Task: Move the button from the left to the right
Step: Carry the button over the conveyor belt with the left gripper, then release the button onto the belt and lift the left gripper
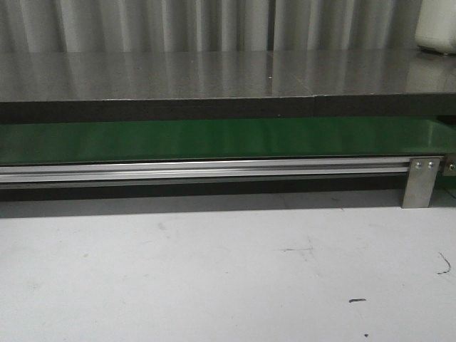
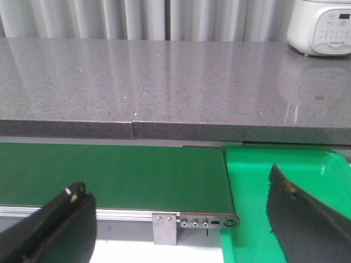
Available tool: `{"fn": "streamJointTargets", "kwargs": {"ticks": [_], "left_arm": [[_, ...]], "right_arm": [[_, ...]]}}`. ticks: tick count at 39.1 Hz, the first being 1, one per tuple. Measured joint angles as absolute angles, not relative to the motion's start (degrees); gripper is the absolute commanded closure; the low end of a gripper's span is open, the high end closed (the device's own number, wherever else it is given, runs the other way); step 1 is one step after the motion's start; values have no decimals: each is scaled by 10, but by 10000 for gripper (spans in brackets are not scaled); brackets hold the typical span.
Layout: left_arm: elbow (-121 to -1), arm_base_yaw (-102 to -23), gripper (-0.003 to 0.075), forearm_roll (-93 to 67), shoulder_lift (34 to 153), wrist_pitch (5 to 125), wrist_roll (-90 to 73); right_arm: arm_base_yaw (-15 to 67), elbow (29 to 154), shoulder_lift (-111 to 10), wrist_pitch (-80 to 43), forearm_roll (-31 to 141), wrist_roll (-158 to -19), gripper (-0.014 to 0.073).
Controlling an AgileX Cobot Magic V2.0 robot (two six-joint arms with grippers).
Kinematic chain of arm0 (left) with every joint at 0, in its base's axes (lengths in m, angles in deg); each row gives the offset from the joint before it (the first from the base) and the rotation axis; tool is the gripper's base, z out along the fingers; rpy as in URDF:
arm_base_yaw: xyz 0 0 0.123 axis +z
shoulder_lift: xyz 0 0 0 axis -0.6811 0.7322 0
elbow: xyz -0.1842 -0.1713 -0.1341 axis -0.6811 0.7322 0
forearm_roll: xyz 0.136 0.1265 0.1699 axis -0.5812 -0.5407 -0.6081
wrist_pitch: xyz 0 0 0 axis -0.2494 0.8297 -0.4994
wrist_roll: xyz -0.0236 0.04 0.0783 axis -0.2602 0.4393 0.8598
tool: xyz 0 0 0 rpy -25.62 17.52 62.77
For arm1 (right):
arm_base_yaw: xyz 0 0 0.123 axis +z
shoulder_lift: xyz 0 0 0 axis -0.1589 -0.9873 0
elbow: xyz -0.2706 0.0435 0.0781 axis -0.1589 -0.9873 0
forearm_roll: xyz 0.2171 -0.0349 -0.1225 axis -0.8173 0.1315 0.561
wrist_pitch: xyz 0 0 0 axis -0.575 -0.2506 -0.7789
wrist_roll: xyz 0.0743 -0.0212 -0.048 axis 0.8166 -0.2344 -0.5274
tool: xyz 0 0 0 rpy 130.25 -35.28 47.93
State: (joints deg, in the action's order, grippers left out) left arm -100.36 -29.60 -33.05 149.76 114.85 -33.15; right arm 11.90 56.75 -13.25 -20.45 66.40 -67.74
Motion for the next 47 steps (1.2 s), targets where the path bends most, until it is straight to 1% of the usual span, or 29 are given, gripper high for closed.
{"fn": "streamJointTargets", "kwargs": {"ticks": [2, 8, 10, 13, 15, 20, 22, 25, 27, 30, 32, 34, 41, 47], "left_arm": [[-1004, -296, 502, -331, 1504, 1155, -331], [-1004, -296, 308, -332, 1513, 1169, -331], [-1006, -297, 218, -332, 1513, 1170, -331], [-1015, -301, 148, -332, 1513, 1172, -331], [-1024, -303, 132, -332, 1513, 1175, -331], [-1053, -324, 139, -333, 1504, 1183, -331], [-1063, -334, 161, -332, 1501, 1188, -331], [-1076, -348, 270, -332, 1495, 1194, -331], [-1083, -360, 374, -332, 1493, 1197, -330], [-1090, -375, 554, -332, 1491, 1204, -328], [-1091, -385, 661, -332, 1491, 1208, -327], [-1091, -396, 742, -332, 1491, 1212, -327], [-1089, -420, 741, -331, 1481, 1220, -327], [-1054, -427, 741, -330, 1431, 1188, -333]], "right_arm": [[119, 567, -132, -205, 664, -677, -49], [119, 567, -132, -205, 664, -677, -49], [119, 567, -132, -205, 664, -677, -49], [119, 567, -132, -205, 664, -677, -49], [119, 567, -132, -205, 664, -677, -49], [119, 567, -132, -205, 664, -677, -49], [119, 567, -132, -205, 664, -677, -49], [119, 567, -132, -205, 664, -677, -49], [119, 567, -132, -205, 664, -677, -49], [119, 567, -132, -205, 664, -677, -49], [119, 567, -132, -205, 664, -677, -49], [119, 567, -132, -205, 664, -677, -49], [119, 567, -132, -205, 664, -677, -49], [119, 567, -132, -205, 664, -677, -49]]}}
